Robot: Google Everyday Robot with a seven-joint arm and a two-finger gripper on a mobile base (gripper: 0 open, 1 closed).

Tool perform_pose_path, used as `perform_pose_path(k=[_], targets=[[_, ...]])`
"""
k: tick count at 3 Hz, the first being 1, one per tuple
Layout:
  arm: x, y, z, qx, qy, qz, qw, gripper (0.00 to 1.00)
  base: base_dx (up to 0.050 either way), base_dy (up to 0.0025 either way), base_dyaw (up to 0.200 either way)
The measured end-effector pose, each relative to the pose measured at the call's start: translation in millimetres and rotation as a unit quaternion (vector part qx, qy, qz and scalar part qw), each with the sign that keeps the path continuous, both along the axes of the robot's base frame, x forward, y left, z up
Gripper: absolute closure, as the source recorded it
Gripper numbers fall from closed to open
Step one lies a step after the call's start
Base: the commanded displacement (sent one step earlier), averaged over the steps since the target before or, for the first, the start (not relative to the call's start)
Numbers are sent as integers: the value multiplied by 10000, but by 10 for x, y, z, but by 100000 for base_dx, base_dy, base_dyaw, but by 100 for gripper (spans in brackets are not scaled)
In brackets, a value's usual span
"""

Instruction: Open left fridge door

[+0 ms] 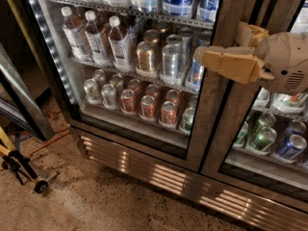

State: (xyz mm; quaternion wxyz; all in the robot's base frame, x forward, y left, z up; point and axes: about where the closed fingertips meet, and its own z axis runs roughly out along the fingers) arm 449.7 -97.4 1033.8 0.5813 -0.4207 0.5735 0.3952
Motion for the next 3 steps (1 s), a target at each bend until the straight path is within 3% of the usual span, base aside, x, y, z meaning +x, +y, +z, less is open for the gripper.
perform_pose_path(k=[1, 2, 3], targets=[[0, 0, 0, 0, 0, 0, 10000, 89, 0, 0, 0], [0, 0, 0, 0, 0, 0, 10000, 100, 0, 0, 0], [0, 0, 0, 0, 0, 0, 10000, 100, -3050, 0, 0]])
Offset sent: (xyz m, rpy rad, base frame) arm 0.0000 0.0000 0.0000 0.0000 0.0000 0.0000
